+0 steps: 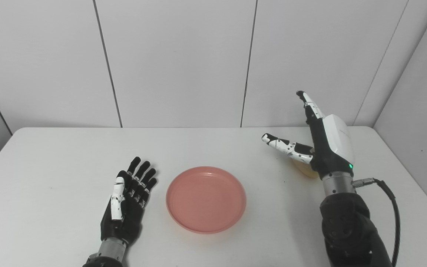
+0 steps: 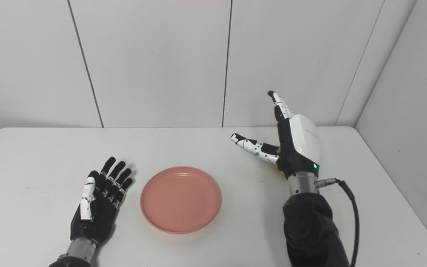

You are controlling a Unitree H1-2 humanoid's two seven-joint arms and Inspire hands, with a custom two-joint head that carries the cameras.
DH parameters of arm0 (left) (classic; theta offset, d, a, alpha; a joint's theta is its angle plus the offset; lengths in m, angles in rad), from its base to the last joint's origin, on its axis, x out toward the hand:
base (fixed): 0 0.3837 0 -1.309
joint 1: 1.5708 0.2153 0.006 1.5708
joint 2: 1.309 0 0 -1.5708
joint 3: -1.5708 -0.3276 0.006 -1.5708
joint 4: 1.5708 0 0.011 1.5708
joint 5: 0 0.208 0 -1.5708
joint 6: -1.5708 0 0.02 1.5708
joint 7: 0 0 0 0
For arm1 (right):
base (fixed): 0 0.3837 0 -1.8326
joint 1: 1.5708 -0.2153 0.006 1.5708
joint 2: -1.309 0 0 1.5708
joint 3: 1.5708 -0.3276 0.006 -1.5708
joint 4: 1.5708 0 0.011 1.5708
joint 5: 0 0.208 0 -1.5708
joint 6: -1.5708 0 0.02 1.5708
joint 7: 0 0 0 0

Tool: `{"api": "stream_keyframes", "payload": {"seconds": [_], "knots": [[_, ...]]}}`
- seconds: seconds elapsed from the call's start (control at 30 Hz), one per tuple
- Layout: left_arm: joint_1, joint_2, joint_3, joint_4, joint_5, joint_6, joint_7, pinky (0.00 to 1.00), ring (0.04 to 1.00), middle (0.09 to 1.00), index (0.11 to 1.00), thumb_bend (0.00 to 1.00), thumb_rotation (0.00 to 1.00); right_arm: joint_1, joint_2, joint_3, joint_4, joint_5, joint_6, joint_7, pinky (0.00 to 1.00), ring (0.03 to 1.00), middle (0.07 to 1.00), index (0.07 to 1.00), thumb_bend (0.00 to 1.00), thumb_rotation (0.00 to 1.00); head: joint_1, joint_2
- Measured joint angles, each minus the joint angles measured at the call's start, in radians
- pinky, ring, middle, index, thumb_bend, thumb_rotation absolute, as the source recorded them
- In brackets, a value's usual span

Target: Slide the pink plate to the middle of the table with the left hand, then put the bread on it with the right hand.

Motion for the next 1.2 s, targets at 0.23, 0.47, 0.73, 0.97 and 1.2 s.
{"api": "stream_keyframes", "payload": {"seconds": [0.23, 0.47, 0.73, 0.97, 1.2], "knots": [[-0.001, 0.006, 0.001, 0.003, -0.011, 0.001, -0.001, 0.97, 0.938, 0.945, 0.942, 0.3, 1.0, -0.011, -0.035, -0.006, 0.066, -0.048, 0.064, 0.005, 0.7, 0.867, 0.936, 0.958, 0.83, 0.6, -0.017, -0.005], [-0.003, 0.008, 0.0, 0.004, -0.017, 0.003, -0.001, 0.98, 0.945, 0.95, 0.949, 0.29, 1.0, -0.012, -0.033, -0.01, 0.124, -0.078, 0.085, 0.013, 0.73, 0.887, 0.942, 0.961, 0.85, 0.63, -0.026, -0.009], [-0.003, 0.009, 0.001, 0.003, -0.018, 0.006, 0.0, 0.98, 0.941, 0.946, 0.944, 0.29, 1.0, -0.024, -0.027, -0.059, 0.177, -0.108, 0.087, 0.037, 0.75, 0.895, 0.943, 0.962, 0.85, 0.64, -0.026, -0.002], [-0.003, 0.01, 0.0, 0.002, -0.021, 0.006, 0.0, 0.97, 0.937, 0.943, 0.942, 0.3, 1.0, -0.043, -0.02, -0.09, 0.252, -0.122, 0.089, 0.059, 0.75, 0.898, 0.941, 0.956, 0.85, 0.62, -0.023, 0.002], [-0.003, 0.011, 0.0, -0.004, -0.021, 0.015, 0.0, 0.98, 0.94, 0.946, 0.943, 0.3, 1.0, -0.06, -0.021, -0.096, 0.31, -0.131, 0.089, 0.061, 0.78, 0.915, 0.95, 0.963, 0.85, 0.63, -0.029, 0.008]]}}
